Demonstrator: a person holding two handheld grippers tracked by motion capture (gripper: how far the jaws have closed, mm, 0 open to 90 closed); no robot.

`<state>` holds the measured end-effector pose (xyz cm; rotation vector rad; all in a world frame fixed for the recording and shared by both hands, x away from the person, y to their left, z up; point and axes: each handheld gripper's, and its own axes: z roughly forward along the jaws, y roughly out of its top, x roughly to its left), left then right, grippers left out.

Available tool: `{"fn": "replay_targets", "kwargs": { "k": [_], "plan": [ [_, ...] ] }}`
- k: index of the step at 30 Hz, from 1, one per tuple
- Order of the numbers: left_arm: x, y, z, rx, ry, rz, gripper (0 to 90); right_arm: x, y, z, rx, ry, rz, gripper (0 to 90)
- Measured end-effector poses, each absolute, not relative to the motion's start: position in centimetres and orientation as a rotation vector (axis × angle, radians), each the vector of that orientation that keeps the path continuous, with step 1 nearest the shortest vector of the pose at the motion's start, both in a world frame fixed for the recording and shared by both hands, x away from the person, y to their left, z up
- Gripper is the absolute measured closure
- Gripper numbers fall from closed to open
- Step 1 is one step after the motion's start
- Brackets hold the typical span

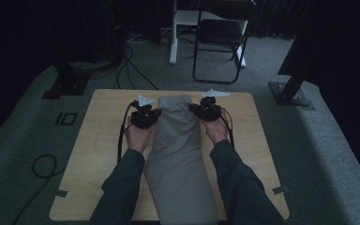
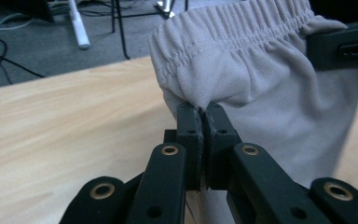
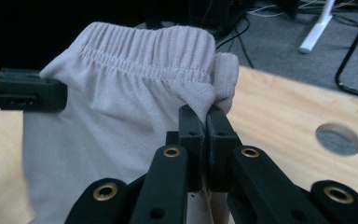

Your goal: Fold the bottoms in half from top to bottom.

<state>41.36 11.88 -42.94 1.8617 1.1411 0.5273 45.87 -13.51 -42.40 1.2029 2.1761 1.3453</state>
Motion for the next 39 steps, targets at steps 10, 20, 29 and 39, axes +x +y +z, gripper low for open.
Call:
{"fn": "replay_targets", "kwargs": {
  "k": [10,20,29,39],
  "plan": [
    [33.2,11.5,-46.0,1.97,1.04,0.47,86.8,38.9,-15.7,-45.6,1.159,2.315,1.357,87.8],
    [25.5,10.2,-53.5,2.089,1.113,0.284,86.6,31.3,-16.1,-52.1,1.128,2.551,1.156,87.6],
    [26.0,9.7,-54.8,2.104,1.117,0.344,86.6,31.1,-16.1,-54.4,1.13,2.577,1.083,86.8],
    [28.4,10.2,-55.0,2.074,1.13,0.384,86.5,32.7,-15.1,-54.5,1.094,2.516,1.057,86.5]
  ]
}}
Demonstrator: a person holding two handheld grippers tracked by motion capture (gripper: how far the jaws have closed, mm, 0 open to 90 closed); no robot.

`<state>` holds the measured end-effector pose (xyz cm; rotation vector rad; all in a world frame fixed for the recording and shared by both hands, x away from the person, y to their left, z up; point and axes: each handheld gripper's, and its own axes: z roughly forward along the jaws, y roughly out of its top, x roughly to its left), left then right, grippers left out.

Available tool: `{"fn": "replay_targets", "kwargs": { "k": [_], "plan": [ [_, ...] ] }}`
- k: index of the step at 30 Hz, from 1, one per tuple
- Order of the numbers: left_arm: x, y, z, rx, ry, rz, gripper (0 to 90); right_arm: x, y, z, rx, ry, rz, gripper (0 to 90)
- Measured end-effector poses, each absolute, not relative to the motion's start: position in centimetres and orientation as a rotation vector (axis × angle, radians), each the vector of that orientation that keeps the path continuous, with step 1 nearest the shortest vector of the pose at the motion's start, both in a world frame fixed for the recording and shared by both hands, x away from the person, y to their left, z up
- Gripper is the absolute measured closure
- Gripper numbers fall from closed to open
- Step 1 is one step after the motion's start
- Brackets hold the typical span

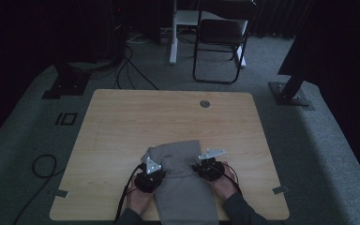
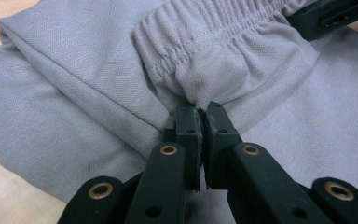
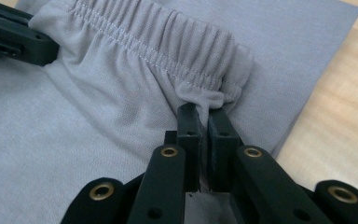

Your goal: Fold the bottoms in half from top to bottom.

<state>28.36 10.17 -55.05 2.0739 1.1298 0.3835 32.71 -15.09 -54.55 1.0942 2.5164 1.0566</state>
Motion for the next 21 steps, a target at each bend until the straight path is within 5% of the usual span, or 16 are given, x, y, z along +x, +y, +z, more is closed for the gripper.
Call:
{"fn": "replay_targets", "kwargs": {
  "k": [21],
  "plan": [
    [38.1,10.3,-54.9,2.047,1.223,0.499,86.5,41.6,-13.5,-54.6,1.199,2.423,1.054,86.5]
  ]
}}
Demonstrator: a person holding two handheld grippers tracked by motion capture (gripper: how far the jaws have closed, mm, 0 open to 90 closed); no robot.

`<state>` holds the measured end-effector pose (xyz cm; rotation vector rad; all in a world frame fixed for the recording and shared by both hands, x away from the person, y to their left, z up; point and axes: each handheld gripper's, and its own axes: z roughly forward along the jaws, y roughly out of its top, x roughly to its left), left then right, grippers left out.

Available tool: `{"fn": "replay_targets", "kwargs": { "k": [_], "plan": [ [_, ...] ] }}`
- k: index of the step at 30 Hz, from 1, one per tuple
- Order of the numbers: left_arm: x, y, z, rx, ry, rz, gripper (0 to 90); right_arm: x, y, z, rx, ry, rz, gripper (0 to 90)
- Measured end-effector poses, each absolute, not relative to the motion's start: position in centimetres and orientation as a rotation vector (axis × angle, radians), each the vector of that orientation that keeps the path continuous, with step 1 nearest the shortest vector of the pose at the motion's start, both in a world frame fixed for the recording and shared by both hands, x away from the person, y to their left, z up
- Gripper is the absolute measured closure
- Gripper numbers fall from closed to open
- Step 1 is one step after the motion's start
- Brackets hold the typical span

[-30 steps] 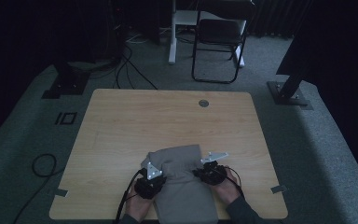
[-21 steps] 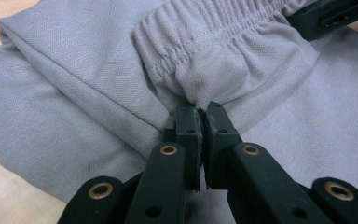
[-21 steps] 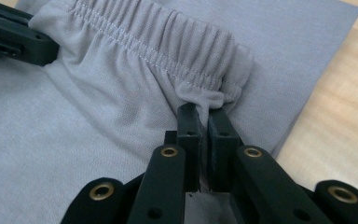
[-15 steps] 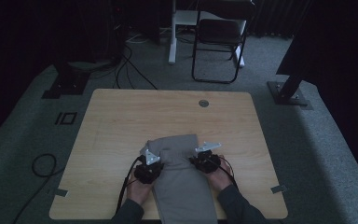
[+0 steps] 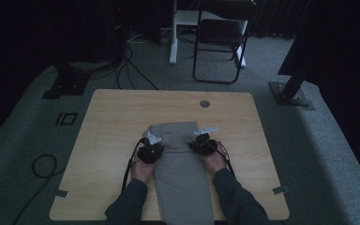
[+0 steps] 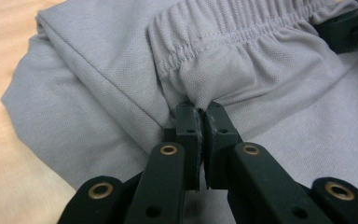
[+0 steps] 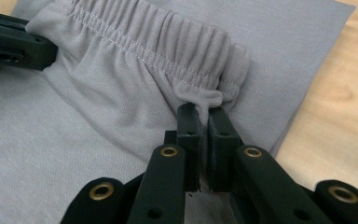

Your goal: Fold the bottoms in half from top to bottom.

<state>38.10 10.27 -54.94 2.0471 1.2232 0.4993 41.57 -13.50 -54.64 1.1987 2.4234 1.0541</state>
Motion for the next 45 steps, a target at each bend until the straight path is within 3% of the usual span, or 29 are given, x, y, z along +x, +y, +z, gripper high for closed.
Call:
{"fn": "replay_targets", "kwargs": {
  "k": [13,24,38,45],
  "plan": [
    [43.8,9.3,-54.2,2.093,1.316,0.54,86.3,47.1,-12.3,-54.0,1.35,2.394,0.964,86.4],
    [44.3,9.8,-53.1,2.061,1.338,0.488,86.7,48.0,-12.5,-53.2,1.412,2.409,0.97,86.3],
    [41.7,11.3,-41.5,1.849,1.127,0.584,86.7,45.8,-13.9,-42.2,1.207,2.203,1.275,86.4],
    [39.3,11.3,-38.4,1.807,1.037,0.602,86.6,43.8,-14.4,-39.0,1.124,2.144,1.341,86.4]
  ]
}}
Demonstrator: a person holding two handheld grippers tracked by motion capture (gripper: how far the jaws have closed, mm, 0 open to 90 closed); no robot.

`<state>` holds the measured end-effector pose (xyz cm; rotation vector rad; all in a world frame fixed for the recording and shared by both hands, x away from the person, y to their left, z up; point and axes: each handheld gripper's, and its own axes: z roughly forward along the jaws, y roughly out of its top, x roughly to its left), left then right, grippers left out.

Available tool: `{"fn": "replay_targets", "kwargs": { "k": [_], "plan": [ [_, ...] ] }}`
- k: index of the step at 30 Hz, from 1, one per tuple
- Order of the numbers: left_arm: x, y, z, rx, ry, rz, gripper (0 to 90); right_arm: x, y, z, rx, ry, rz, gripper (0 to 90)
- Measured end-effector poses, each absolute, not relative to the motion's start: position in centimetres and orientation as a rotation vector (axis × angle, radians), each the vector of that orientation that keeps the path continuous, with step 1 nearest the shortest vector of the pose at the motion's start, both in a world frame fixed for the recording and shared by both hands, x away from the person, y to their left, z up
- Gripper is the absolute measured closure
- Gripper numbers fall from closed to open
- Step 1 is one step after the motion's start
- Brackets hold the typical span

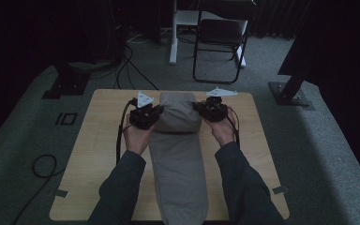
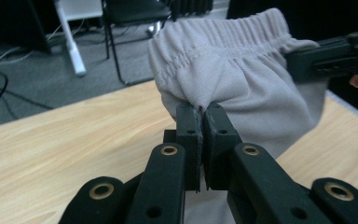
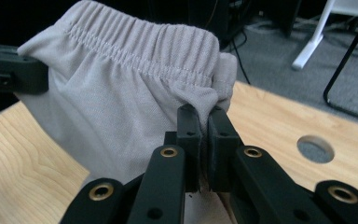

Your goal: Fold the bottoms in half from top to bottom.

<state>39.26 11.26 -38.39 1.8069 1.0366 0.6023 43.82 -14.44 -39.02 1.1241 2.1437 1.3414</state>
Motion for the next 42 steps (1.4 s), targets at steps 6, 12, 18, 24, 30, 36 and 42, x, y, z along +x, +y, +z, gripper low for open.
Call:
{"fn": "replay_targets", "kwargs": {
  "k": [6,12,18,24,30,36,42],
  "plan": [
    [36.9,11.1,-37.1,1.791,0.965,0.597,86.6,41.6,-15.2,-37.4,1.061,2.112,1.383,86.4],
    [35.4,11.1,-37.7,1.797,0.957,0.573,86.5,39.4,-15.6,-37.8,1.014,2.137,1.368,86.3],
    [32.3,11.2,-41.5,1.887,0.942,0.549,86.4,36.1,-15.9,-41.4,0.976,2.238,1.296,86.2],
    [31.4,11.3,-44.5,1.936,0.979,0.492,86.4,34.5,-15.8,-44.4,0.968,2.312,1.235,86.2],
    [29.6,11.7,-50.1,2.009,1.062,0.337,86.3,32.8,-15.8,-48.3,1.019,2.41,1.189,86.0],
    [28.7,11.3,-52.8,2.066,1.095,0.269,86.2,31.7,-15.7,-51.0,1.047,2.488,1.11,86.0],
    [28.6,10.8,-54.4,2.109,1.111,0.267,85.8,31.5,-15.5,-54.1,1.11,2.56,1.014,85.7]
  ]
}}
